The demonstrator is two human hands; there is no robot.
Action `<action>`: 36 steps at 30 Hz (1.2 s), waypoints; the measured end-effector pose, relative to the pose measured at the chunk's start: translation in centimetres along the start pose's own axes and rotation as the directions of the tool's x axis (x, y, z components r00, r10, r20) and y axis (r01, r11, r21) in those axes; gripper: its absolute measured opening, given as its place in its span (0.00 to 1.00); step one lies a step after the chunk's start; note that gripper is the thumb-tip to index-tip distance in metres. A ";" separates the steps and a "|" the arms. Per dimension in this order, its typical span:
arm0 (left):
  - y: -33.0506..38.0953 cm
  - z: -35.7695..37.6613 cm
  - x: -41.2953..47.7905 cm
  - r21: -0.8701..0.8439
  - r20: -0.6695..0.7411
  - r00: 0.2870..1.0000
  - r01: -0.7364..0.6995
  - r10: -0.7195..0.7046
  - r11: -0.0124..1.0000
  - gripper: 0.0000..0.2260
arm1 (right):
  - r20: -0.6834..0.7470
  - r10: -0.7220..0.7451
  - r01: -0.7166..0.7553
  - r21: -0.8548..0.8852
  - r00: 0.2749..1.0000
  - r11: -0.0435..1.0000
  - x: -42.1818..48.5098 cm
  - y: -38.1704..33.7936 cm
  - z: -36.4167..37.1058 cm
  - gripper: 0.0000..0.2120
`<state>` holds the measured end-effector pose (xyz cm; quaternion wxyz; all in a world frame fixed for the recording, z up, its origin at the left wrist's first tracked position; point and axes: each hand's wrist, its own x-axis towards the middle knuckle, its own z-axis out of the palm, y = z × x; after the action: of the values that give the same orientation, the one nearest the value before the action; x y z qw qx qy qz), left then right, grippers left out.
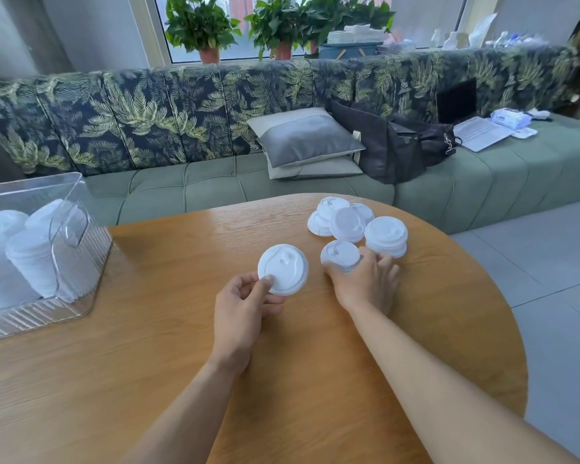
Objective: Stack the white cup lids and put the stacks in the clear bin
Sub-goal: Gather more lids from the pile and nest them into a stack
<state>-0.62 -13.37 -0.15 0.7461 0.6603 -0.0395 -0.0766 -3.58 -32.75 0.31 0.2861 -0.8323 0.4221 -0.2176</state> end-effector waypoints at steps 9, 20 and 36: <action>0.3 -0.6 -3.1 -0.069 0.005 1.000 0.031 -0.031 0.997 0.08 | 0.090 -0.051 -0.013 0.600 0.995 0.800 -5.4 0.3 -1.7 0.32; 0.6 -4.2 -8.1 -0.171 0.034 0.994 0.113 -0.108 0.979 0.11 | 0.408 -0.066 -0.327 0.807 0.910 0.492 -11.6 0.2 -3.3 0.34; 1.3 -7.8 -11.8 -0.199 -0.083 0.993 0.067 -0.085 0.978 0.06 | 0.499 0.019 -0.474 0.810 0.866 0.344 -14.7 -0.3 -3.7 0.12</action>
<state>-10.88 -3.65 0.68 0.8048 0.5876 0.0277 -0.0785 -13.77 -21.53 1.45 0.8067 -0.4817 0.2853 -0.1890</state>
